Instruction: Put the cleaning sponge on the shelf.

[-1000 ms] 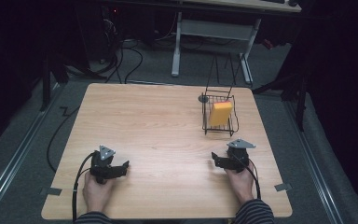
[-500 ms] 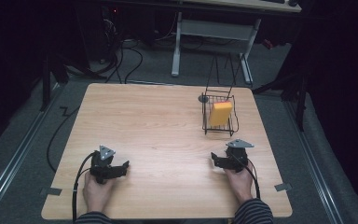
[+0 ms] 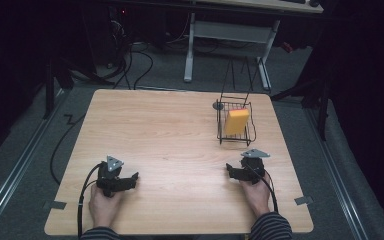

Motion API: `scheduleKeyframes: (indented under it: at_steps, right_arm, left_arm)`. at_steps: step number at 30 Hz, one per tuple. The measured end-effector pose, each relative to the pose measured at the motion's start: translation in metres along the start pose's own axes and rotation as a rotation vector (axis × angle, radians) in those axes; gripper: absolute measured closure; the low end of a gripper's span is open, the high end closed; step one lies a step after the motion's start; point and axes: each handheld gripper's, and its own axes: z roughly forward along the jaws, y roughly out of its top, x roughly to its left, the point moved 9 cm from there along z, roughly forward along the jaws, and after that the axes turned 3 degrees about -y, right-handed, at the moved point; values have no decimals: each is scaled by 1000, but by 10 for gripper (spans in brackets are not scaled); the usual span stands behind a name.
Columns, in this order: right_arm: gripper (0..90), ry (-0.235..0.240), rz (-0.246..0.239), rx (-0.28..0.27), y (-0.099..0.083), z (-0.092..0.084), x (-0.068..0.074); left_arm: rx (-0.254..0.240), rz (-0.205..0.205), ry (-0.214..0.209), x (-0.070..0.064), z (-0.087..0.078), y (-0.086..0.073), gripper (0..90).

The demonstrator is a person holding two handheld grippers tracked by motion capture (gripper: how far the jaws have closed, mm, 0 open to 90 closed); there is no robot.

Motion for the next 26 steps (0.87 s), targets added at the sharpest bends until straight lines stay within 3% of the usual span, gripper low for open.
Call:
scheduleKeyframes:
  at_steps: [26]
  right_arm:
    - [213,-4,14,-1,-1,-1,0]
  left_arm:
    - [0,0,-1,0,0,0,164]
